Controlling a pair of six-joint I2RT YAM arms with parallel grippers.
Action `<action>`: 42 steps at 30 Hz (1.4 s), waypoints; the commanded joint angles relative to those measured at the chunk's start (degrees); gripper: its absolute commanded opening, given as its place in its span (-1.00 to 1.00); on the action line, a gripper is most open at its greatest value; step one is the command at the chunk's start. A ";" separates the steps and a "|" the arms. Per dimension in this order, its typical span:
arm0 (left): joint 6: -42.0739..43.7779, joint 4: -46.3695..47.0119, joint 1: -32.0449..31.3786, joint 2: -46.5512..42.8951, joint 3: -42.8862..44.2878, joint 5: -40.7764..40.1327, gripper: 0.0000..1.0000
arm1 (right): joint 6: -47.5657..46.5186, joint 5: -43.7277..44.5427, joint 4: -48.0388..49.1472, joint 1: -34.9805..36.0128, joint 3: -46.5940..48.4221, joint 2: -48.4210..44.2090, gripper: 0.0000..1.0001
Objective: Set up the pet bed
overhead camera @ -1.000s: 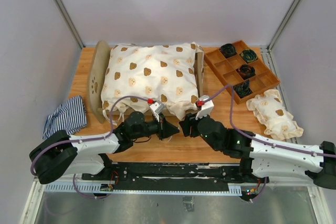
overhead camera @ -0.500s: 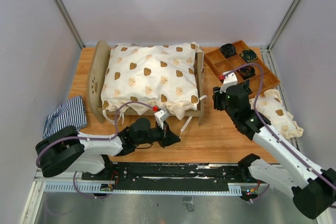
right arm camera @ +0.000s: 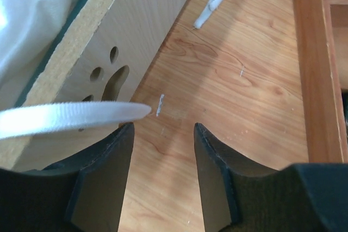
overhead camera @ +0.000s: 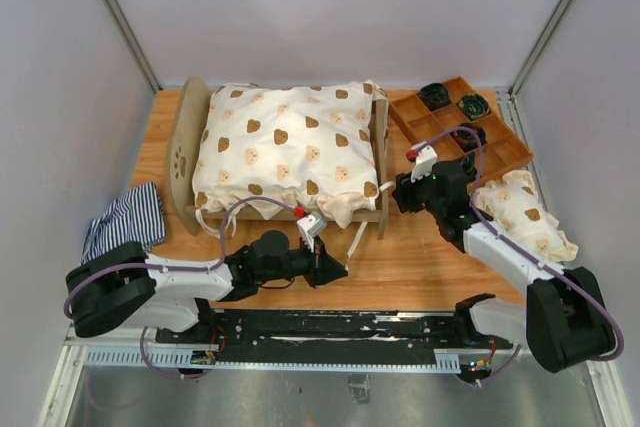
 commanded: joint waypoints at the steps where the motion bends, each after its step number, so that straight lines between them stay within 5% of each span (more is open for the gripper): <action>1: -0.97 1.72 -1.25 -1.31 -0.17 -1.66 -0.99 | -3.03 -4.34 8.92 -0.89 1.10 4.94 0.00; 7: -1.18 1.76 -2.00 -2.55 -1.05 -1.98 -0.99 | -2.97 -7.95 11.61 -0.90 4.09 13.30 -0.09; 12: -1.82 1.72 -3.23 -4.55 -1.96 -2.66 -1.00 | -1.77 -6.27 8.51 -0.94 6.37 13.86 -0.96; 14: -2.22 1.72 -3.88 -5.15 -2.61 -3.09 -1.00 | -0.61 -3.05 3.58 -0.97 7.50 11.29 -0.99; 23: -3.07 1.77 -5.61 -7.01 -4.43 -4.92 -0.99 | 5.45 8.74 -19.85 -0.90 9.92 -6.96 -0.99; 27: -2.95 1.72 -6.00 -7.37 -4.08 -5.04 -0.99 | 1.66 2.25 -9.72 -0.89 3.65 -9.60 -0.92; 29: -2.77 1.72 -5.96 -7.33 -4.06 -5.24 -1.00 | 1.19 2.64 -5.83 -0.90 1.58 -8.00 -0.34; 30: -2.84 1.74 -5.99 -7.28 -4.01 -5.29 -0.99 | 0.69 2.45 -3.25 -0.92 0.40 -6.96 -0.25; 42: -3.53 1.63 -6.03 -6.09 -2.99 -3.23 -1.00 | -21.50 -13.78 8.94 -1.77 -3.90 -0.16 -0.14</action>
